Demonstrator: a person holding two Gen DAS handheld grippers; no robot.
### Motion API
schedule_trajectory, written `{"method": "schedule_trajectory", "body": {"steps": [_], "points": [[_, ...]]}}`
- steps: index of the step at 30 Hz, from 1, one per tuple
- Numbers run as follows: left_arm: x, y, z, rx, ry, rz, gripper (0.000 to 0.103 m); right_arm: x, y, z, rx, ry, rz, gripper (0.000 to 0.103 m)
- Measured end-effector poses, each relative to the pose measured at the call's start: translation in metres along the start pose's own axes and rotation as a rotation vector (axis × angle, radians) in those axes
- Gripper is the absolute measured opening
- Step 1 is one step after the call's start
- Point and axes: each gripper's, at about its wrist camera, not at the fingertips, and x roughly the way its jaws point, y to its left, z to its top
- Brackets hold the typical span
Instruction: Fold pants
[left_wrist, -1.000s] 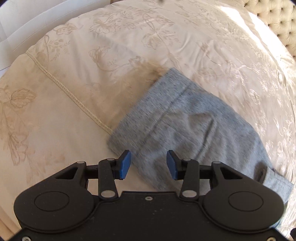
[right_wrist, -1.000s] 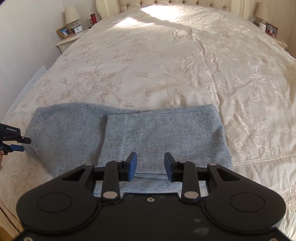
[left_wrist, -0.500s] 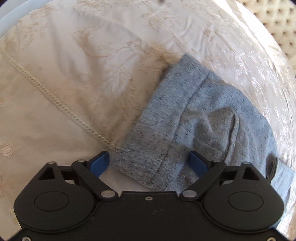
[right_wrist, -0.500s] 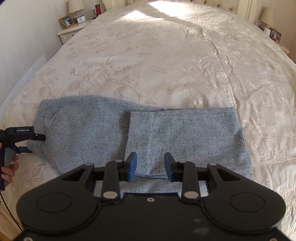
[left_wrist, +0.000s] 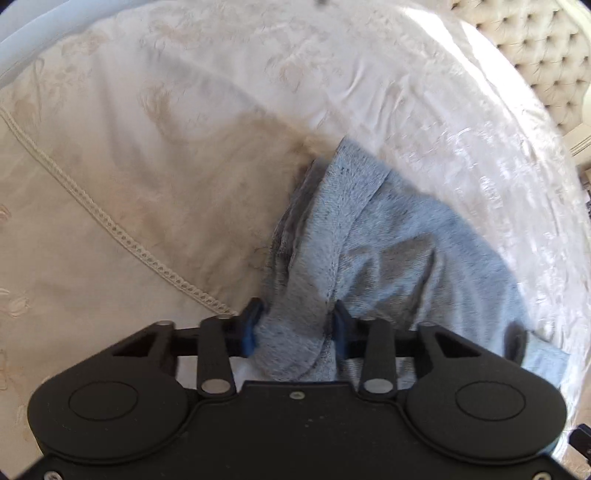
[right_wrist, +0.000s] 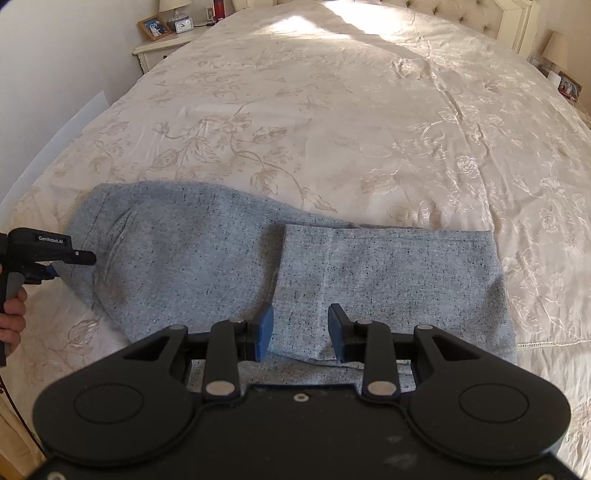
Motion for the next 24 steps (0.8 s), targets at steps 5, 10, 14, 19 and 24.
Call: {"method": "schedule_trajectory", "body": {"steps": [5, 10, 14, 19, 24], "points": [[-0.042, -0.038, -0.003, 0.112, -0.094, 0.031, 0.037, 0.002, -0.009, -0.003, -0.001, 0.002, 0.024, 0.034], [-0.078, -0.076, -0.007, 0.163, -0.168, 0.023, 0.035, 0.008, -0.028, -0.007, 0.004, 0.003, 0.052, 0.034], [-0.098, -0.107, -0.013, 0.177, -0.2, 0.036, 0.032, 0.029, -0.043, 0.001, -0.016, -0.004, 0.064, 0.034], [-0.109, -0.133, -0.021, 0.216, -0.229, 0.067, 0.031, 0.07, -0.045, 0.027, -0.015, -0.025, 0.114, 0.034], [-0.111, -0.149, -0.025, 0.235, -0.232, 0.092, 0.03, 0.136, -0.033, 0.046, -0.04, 0.11, 0.118, 0.033]]}}
